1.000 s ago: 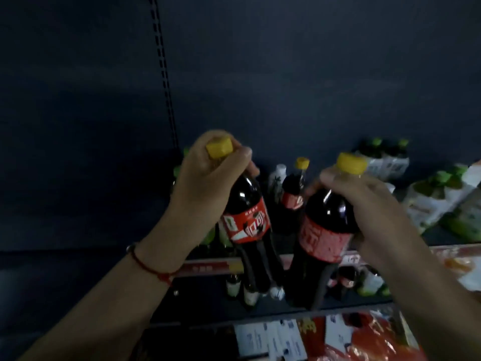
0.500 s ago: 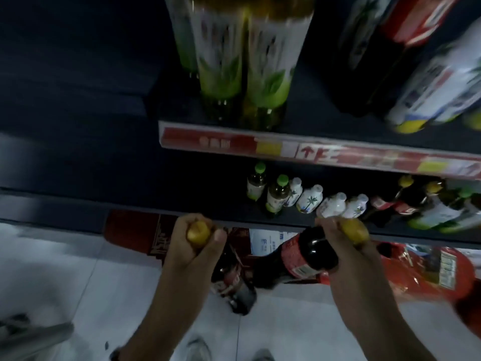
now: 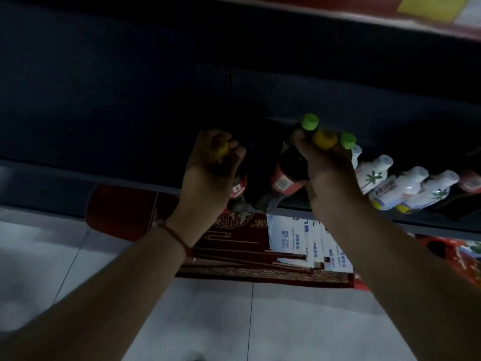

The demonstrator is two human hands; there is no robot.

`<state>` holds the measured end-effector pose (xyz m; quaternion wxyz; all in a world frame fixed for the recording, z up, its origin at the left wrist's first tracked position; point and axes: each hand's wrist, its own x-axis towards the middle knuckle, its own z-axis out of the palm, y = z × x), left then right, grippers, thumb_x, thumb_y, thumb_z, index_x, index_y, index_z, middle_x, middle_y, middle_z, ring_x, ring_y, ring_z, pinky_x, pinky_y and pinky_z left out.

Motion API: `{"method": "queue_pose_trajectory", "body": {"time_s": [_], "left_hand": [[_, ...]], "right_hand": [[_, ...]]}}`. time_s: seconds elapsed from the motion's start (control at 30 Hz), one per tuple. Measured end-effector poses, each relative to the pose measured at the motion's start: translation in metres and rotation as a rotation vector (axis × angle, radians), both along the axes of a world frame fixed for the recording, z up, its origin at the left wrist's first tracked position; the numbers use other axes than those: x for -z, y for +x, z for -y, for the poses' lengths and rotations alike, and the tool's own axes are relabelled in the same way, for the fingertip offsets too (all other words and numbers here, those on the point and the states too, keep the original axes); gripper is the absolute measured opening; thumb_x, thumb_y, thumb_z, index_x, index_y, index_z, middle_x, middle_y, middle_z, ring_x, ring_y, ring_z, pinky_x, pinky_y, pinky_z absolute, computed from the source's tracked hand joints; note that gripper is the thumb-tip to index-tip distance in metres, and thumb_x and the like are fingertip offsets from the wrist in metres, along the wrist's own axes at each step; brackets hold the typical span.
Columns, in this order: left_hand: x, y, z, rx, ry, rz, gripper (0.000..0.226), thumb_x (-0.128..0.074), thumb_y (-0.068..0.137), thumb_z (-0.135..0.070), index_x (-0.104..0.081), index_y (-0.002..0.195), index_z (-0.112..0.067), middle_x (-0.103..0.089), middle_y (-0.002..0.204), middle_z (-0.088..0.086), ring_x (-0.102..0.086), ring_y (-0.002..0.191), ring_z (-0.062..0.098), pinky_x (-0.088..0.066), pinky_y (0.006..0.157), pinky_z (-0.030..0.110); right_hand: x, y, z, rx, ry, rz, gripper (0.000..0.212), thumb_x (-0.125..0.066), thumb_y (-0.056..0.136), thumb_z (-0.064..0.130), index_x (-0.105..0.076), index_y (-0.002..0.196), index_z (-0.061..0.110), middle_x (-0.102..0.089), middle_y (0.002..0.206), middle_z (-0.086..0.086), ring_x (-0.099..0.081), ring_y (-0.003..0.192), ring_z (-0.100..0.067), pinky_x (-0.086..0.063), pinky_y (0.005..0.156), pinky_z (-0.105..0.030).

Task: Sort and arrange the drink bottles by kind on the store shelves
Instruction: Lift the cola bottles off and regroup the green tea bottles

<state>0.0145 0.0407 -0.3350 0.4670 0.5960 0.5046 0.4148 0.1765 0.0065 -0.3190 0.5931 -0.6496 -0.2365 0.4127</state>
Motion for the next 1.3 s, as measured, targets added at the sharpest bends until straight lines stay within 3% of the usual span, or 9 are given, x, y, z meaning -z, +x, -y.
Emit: {"method": "queue_pose_trajectory", "body": {"time_s": [0.2, 0.47, 0.67, 0.83, 0.93, 1.1, 1.17, 1.23, 1.3], "left_hand": [[0.02, 0.008, -0.048, 0.112, 0.149, -0.147, 0.031, -0.061, 0.096, -0.035, -0.051, 0.123, -0.024, -0.053, 0.102, -0.022, -0.053, 0.094, -0.014, -0.043, 0.076, 0.001], [0.031, 0.005, -0.056, 0.307, 0.219, -0.212, 0.062, -0.061, 0.097, -0.035, -0.028, 0.147, -0.018, -0.055, 0.118, -0.01, -0.061, 0.101, 0.004, -0.05, 0.078, 0.01], [0.026, 0.0, -0.043, 0.264, 0.306, -0.381, 0.087, -0.058, 0.089, -0.055, -0.015, 0.156, -0.02, -0.035, 0.154, 0.006, -0.035, 0.14, 0.018, -0.036, 0.109, 0.031], [0.019, 0.004, -0.033, 0.167, 0.322, -0.553, 0.092, -0.067, 0.09, -0.039, 0.0, 0.154, -0.041, -0.028, 0.155, 0.009, -0.039, 0.135, 0.029, -0.044, 0.098, 0.037], [0.031, 0.001, -0.033, 0.193, 0.244, -0.496, 0.093, -0.067, 0.09, -0.041, 0.003, 0.151, -0.045, -0.045, 0.147, 0.012, -0.065, 0.103, 0.026, -0.055, 0.071, 0.022], [0.033, 0.008, -0.041, 0.186, 0.328, -0.533, 0.087, -0.071, 0.09, -0.035, -0.011, 0.154, -0.03, -0.059, 0.13, 0.014, -0.061, 0.068, 0.008, -0.04, 0.046, 0.007], [0.028, 0.013, -0.044, 0.171, 0.344, -0.567, 0.09, -0.07, 0.089, -0.039, -0.009, 0.155, -0.03, -0.054, 0.137, 0.014, -0.066, 0.093, 0.023, -0.047, 0.059, 0.011], [0.021, 0.018, -0.04, 0.107, 0.439, -0.749, 0.094, -0.069, 0.088, -0.045, -0.007, 0.157, -0.03, -0.036, 0.152, 0.019, -0.047, 0.13, 0.04, -0.053, 0.092, 0.042], [0.009, 0.029, -0.029, 0.068, 0.631, -0.934, 0.089, -0.067, 0.088, -0.043, -0.012, 0.157, -0.027, -0.023, 0.158, 0.02, -0.024, 0.145, 0.044, -0.027, 0.115, 0.059]], "right_hand": [[0.014, -0.012, -0.054, -0.174, 0.054, 0.154, 0.017, -0.076, 0.081, 0.013, -0.068, 0.096, 0.015, -0.071, 0.094, 0.0, -0.068, 0.091, -0.012, -0.054, 0.078, -0.024], [0.022, -0.005, -0.058, -0.244, -0.007, 0.444, 0.013, -0.074, 0.083, 0.021, -0.064, 0.091, 0.02, -0.07, 0.088, 0.001, -0.066, 0.085, -0.012, -0.054, 0.076, -0.028], [0.025, -0.002, -0.066, -0.232, -0.056, 0.579, 0.031, -0.068, 0.084, 0.012, -0.061, 0.115, 0.009, -0.066, 0.109, -0.009, -0.062, 0.1, -0.025, -0.051, 0.09, -0.042], [0.031, 0.005, -0.049, -0.256, 0.0, 0.549, 0.019, -0.067, 0.085, 0.022, -0.062, 0.103, 0.017, -0.069, 0.097, 0.0, -0.064, 0.094, -0.017, -0.053, 0.087, -0.045], [0.033, 0.016, -0.031, -0.28, 0.04, 0.493, 0.031, -0.071, 0.082, 0.022, -0.06, 0.111, 0.025, -0.065, 0.103, 0.007, -0.061, 0.102, -0.014, -0.051, 0.092, -0.042], [0.034, 0.046, -0.001, -0.242, 0.038, 0.551, 0.033, -0.07, 0.085, 0.014, -0.065, 0.117, 0.014, -0.066, 0.106, 0.004, -0.063, 0.098, -0.007, -0.049, 0.09, -0.024], [0.032, 0.06, 0.01, -0.189, 0.04, 0.683, 0.028, -0.065, 0.086, 0.012, -0.066, 0.113, 0.019, -0.066, 0.104, 0.005, -0.064, 0.097, -0.012, -0.052, 0.086, -0.031], [0.031, 0.074, 0.019, -0.142, 0.057, 0.831, 0.025, -0.063, 0.086, 0.018, -0.065, 0.11, 0.024, -0.062, 0.107, 0.003, -0.063, 0.095, -0.015, -0.053, 0.082, -0.039], [0.031, 0.087, 0.021, -0.118, 0.065, 0.978, 0.029, -0.065, 0.085, 0.025, -0.063, 0.114, 0.023, -0.055, 0.114, 0.0, -0.06, 0.099, -0.019, -0.051, 0.085, -0.041]]}}
